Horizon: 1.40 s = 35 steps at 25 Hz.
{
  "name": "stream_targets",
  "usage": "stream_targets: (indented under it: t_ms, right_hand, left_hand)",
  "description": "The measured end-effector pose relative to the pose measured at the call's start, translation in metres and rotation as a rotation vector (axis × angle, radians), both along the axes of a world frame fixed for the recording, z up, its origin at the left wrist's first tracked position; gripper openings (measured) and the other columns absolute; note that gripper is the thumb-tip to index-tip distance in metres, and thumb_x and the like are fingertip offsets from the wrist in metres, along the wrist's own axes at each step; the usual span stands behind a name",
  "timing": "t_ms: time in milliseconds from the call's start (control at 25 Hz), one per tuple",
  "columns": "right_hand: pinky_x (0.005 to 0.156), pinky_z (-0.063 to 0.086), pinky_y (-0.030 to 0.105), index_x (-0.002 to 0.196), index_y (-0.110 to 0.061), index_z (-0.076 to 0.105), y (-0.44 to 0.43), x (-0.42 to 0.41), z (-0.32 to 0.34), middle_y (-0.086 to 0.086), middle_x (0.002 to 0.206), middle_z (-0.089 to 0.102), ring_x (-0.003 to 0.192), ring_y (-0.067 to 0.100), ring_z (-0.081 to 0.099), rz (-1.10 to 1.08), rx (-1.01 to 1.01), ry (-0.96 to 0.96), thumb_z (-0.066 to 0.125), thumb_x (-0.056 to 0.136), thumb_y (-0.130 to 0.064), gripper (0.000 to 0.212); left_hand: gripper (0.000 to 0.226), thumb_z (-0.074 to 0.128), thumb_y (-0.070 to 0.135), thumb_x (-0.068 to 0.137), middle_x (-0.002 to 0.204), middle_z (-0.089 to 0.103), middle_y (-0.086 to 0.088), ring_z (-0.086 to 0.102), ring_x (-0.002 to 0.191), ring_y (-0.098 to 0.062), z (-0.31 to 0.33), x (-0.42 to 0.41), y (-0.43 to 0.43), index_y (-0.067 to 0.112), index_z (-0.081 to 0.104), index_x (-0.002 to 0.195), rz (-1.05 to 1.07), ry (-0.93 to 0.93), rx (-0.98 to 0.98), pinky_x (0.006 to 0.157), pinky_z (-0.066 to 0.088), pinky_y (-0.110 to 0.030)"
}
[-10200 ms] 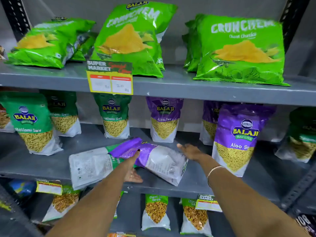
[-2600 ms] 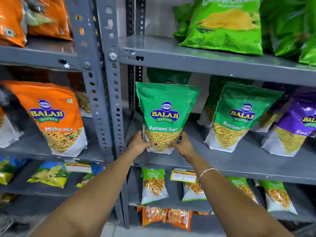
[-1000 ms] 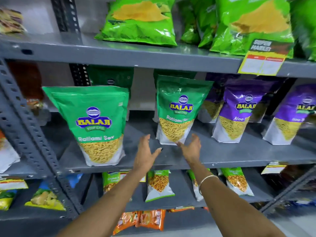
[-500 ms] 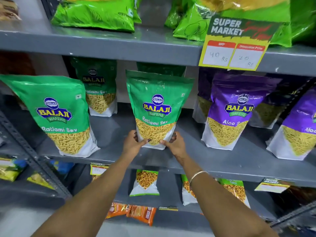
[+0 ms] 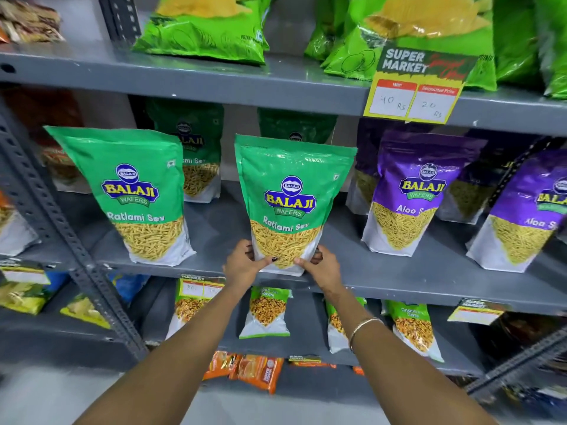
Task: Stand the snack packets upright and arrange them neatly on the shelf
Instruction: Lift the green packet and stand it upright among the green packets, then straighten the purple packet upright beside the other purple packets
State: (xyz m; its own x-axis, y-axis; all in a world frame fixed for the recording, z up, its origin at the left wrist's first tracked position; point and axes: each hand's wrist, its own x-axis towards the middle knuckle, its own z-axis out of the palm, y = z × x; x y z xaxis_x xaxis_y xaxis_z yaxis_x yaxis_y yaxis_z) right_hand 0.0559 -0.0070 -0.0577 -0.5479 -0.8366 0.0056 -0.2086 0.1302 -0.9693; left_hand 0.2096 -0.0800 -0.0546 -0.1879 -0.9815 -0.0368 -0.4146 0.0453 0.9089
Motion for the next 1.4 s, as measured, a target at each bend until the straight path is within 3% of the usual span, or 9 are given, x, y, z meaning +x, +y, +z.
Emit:
stream_targets:
  t_ms: [160,480,640,720,840,1080,1160,1320,1400]
  right_hand:
    - [0.076,0.051,0.027,0.1,-0.009,0.06,0.004,0.002,0.002,0.011,0.095,0.066,0.087,0.02,0.061,0.012,0.026,0.001,0.076,0.071,-0.01,0.033]
    - [0.077,0.044,0.028,0.093,-0.013,0.059,0.007,0.004,0.006,0.005,0.09,0.063,0.085,0.018,0.058,0.008,0.078,0.028,0.076,0.071,-0.014,0.027]
    - [0.078,0.046,0.028,0.099,-0.011,0.06,0.008,0.006,0.007,0.007,0.096,0.065,0.088,0.019,0.059,0.01,0.097,0.017,0.075,0.073,-0.014,0.03]
    - [0.09,0.051,0.034,0.111,-0.007,0.058,0.009,0.004,0.004,0.012,0.107,0.067,0.097,0.022,0.061,0.0,0.123,-0.003,0.077,0.071,-0.017,0.045]
    - [0.097,0.045,0.032,0.132,-0.004,0.043,0.019,-0.01,0.005,0.015,0.122,0.059,0.113,0.027,0.056,-0.16,0.14,0.028,0.077,0.071,-0.024,0.072]
    - [0.099,0.04,0.039,0.128,-0.001,0.042,0.062,-0.106,0.017,0.023,0.125,0.052,0.119,0.037,0.048,-0.512,0.087,0.159,0.079,0.068,-0.021,0.074]
    - [0.098,0.035,0.038,0.125,0.002,0.044,0.068,-0.152,0.02,0.026,0.122,0.052,0.119,0.039,0.045,-0.524,0.103,0.188,0.081,0.064,-0.019,0.074]
    - [0.106,0.038,0.042,0.132,0.001,0.034,0.058,-0.239,0.011,0.02,0.135,0.047,0.125,0.033,0.045,-0.363,0.087,0.043,0.084,0.06,-0.01,0.088]
    - [0.092,0.047,0.019,0.124,-0.004,0.041,0.053,-0.266,0.006,0.01,0.122,0.052,0.112,0.023,0.052,-0.235,0.072,-0.025,0.081,0.063,-0.002,0.073]
  left_hand:
    - [0.041,0.08,0.031,0.065,0.106,0.071,-0.01,0.064,0.099,-0.029,-0.001,0.005,0.002,0.017,0.053,0.093,-0.002,-0.031,-0.011,0.093,0.048,-0.049]
    - [0.05,0.075,0.039,0.068,0.109,0.069,-0.005,0.061,0.104,-0.027,0.004,0.005,0.007,0.01,0.054,0.103,0.033,-0.153,-0.043,0.096,0.035,-0.043]
    - [0.067,0.076,0.042,0.066,0.126,0.06,-0.007,0.054,0.117,-0.027,0.001,0.009,0.005,0.012,0.047,0.119,-0.008,-0.158,-0.03,0.102,0.03,-0.045]
    - [0.085,0.076,0.043,0.064,0.14,0.044,-0.011,0.042,0.129,-0.03,-0.003,0.013,0.007,0.01,0.037,0.132,0.069,-0.143,-0.155,0.107,0.027,-0.051]
    - [0.083,0.066,0.047,0.071,0.144,0.033,-0.015,0.03,0.134,-0.03,-0.009,0.013,0.019,0.005,0.031,0.133,0.162,-0.172,-0.534,0.107,0.026,-0.056]
    - [0.066,0.055,0.047,0.073,0.135,0.033,-0.009,0.034,0.125,-0.028,-0.002,-0.07,0.056,0.01,0.036,0.125,-0.245,-0.2,-1.004,0.102,0.025,-0.043]
    - [0.067,0.055,0.045,0.075,0.135,0.037,-0.008,0.041,0.124,-0.028,0.002,-0.114,0.062,0.008,0.037,0.128,-0.391,-0.208,-0.896,0.104,0.027,-0.035]
    - [0.081,0.072,0.024,0.075,0.147,0.034,-0.016,0.035,0.137,-0.029,0.01,-0.21,0.049,-0.001,0.03,0.14,-0.346,-0.062,-0.265,0.112,0.023,-0.03]
    - [0.075,0.076,0.012,0.072,0.141,0.043,-0.013,0.043,0.127,-0.022,0.013,-0.245,0.038,0.0,0.037,0.135,-0.325,0.014,0.009,0.101,0.036,-0.03]
